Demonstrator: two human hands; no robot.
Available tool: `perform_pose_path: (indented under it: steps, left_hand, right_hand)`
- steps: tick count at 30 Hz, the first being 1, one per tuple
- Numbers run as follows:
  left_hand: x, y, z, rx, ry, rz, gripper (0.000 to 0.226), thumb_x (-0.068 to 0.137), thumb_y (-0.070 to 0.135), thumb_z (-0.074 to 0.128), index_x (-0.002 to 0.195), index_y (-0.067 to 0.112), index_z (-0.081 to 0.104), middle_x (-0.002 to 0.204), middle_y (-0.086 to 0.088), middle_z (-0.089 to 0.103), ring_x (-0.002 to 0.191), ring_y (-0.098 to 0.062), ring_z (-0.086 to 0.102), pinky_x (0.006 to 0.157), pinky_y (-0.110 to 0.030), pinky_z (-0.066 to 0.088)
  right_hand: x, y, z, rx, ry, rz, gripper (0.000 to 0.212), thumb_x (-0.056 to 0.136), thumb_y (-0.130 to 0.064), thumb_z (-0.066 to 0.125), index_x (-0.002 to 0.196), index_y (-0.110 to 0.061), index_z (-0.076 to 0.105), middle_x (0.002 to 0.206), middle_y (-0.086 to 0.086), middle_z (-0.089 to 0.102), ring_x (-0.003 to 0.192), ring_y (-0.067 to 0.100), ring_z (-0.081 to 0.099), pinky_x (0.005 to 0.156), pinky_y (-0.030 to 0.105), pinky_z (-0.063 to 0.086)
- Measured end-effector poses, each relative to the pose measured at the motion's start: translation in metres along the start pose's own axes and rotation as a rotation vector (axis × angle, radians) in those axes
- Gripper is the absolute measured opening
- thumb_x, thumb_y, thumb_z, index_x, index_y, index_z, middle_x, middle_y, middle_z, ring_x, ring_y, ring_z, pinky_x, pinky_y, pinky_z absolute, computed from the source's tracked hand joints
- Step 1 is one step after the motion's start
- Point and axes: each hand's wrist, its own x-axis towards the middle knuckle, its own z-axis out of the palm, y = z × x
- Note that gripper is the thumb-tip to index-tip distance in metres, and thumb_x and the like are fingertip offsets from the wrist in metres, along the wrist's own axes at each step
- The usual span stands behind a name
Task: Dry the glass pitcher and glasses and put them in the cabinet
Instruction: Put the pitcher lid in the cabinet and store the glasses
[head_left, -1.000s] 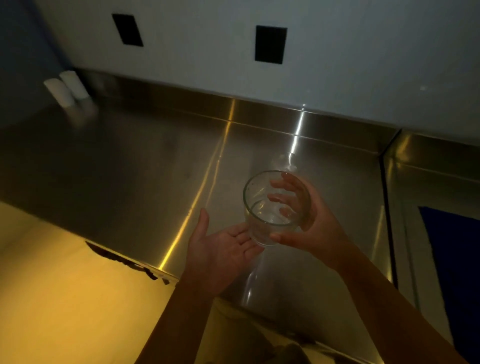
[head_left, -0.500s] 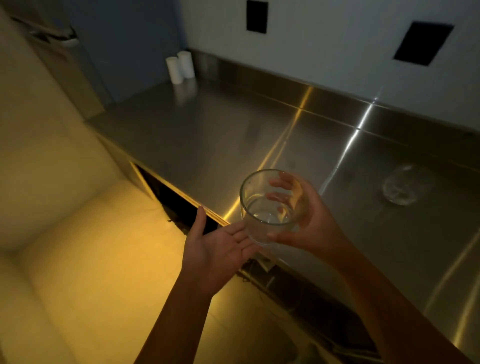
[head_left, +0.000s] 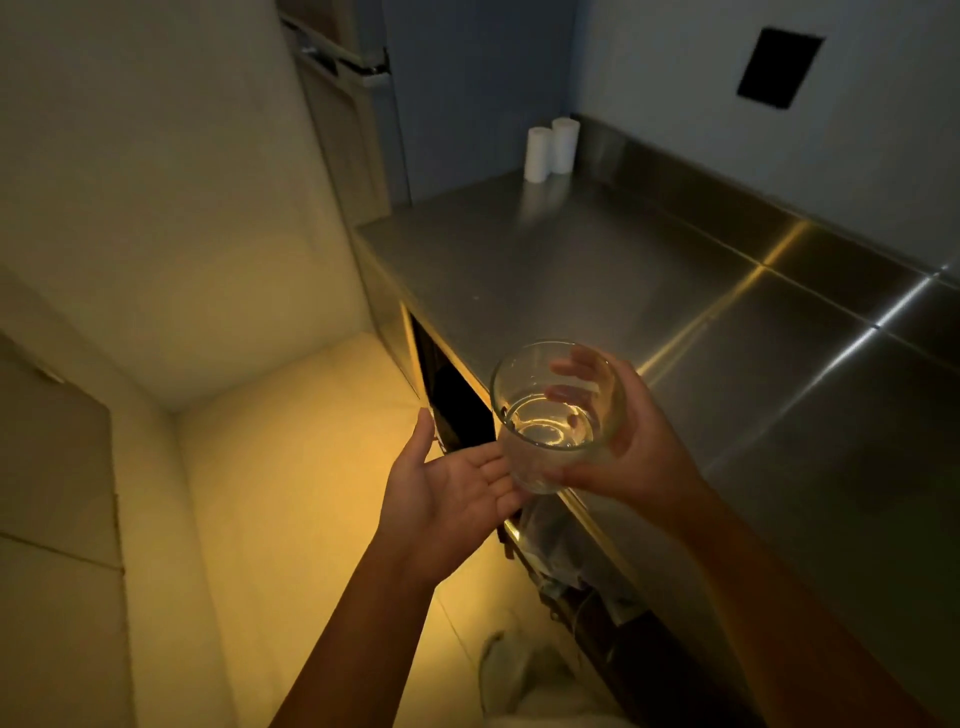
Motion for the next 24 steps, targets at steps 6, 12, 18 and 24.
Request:
perform_pose_path:
  steps: [6, 12, 18, 24]
  left_hand:
    - [0.033, 0.062, 0.008, -0.052, 0.070, 0.114, 0.092, 0.073, 0.060, 0.042, 0.127, -0.014, 0.039, 0.126, -0.032, 0.051, 0.116, -0.042, 0.051, 0.084, -0.044, 0.052]
    - [0.065, 0.112, 0.003, -0.085, 0.139, 0.179, 0.090, 0.073, 0.061, 0.043, 0.121, -0.016, 0.044, 0.121, -0.031, 0.055, 0.106, -0.040, 0.059, 0.078, -0.042, 0.055]
    - [0.069, 0.162, -0.028, -0.155, 0.207, 0.229, 0.088, 0.082, 0.064, 0.034, 0.117, -0.016, 0.047, 0.121, -0.032, 0.055, 0.110, -0.042, 0.056, 0.088, -0.051, 0.047]
    - [0.063, 0.235, -0.073, -0.175, 0.236, 0.275, 0.090, 0.081, 0.065, 0.033, 0.122, -0.015, 0.045, 0.122, -0.030, 0.055, 0.109, -0.039, 0.058, 0.091, -0.048, 0.046]
  right_hand:
    - [0.089, 0.000, 0.007, 0.032, -0.133, -0.049, 0.087, 0.049, -0.036, 0.079, 0.126, -0.030, 0.039, 0.126, -0.014, 0.051, 0.115, 0.004, 0.052, 0.085, 0.017, 0.048]
    - [0.162, 0.010, 0.021, 0.030, -0.209, -0.056, 0.084, 0.052, -0.033, 0.082, 0.124, -0.035, 0.040, 0.124, -0.017, 0.052, 0.114, 0.003, 0.053, 0.086, 0.018, 0.048]
    - [0.217, 0.019, 0.068, 0.005, -0.318, -0.001, 0.083, 0.050, -0.035, 0.083, 0.121, -0.038, 0.040, 0.121, -0.020, 0.052, 0.110, -0.005, 0.052, 0.082, 0.010, 0.046]
    - [0.276, 0.019, 0.139, -0.001, -0.361, 0.011, 0.075, 0.053, -0.022, 0.080, 0.115, -0.038, 0.042, 0.109, -0.033, 0.050, 0.105, -0.016, 0.049, 0.074, 0.003, 0.043]
